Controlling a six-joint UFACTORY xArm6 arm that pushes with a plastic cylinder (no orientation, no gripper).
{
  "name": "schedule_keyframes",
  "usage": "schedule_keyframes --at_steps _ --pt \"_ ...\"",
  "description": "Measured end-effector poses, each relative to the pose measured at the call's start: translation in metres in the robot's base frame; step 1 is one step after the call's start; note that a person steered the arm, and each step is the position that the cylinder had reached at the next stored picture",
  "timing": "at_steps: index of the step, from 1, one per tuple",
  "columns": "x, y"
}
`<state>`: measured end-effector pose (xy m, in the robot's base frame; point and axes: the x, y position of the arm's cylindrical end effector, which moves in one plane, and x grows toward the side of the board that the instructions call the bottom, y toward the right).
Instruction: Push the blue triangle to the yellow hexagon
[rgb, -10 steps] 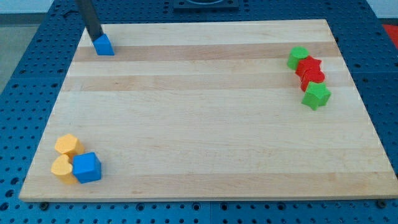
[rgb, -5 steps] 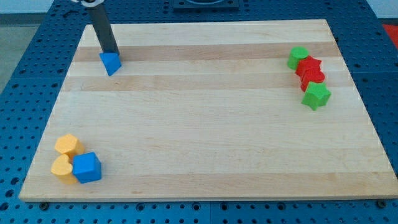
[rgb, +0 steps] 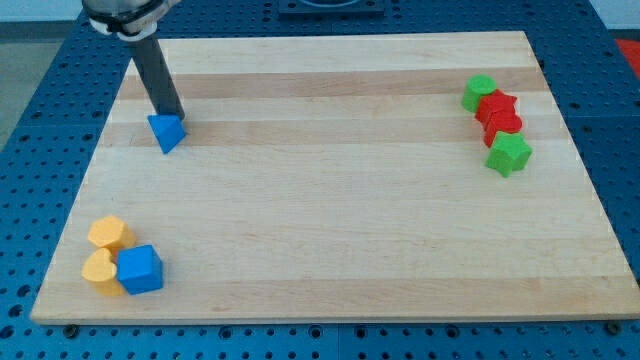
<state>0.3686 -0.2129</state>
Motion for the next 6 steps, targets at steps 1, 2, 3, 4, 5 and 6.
schedule_keyframes --at_steps 1,2,3,4,5,6 --pt "0.026 0.000" --pt "0.054 -0.001" --pt "0.054 -0.014" --pt "0.056 -0.023" --pt "0.068 -0.020" --pt "0.085 -0.006"
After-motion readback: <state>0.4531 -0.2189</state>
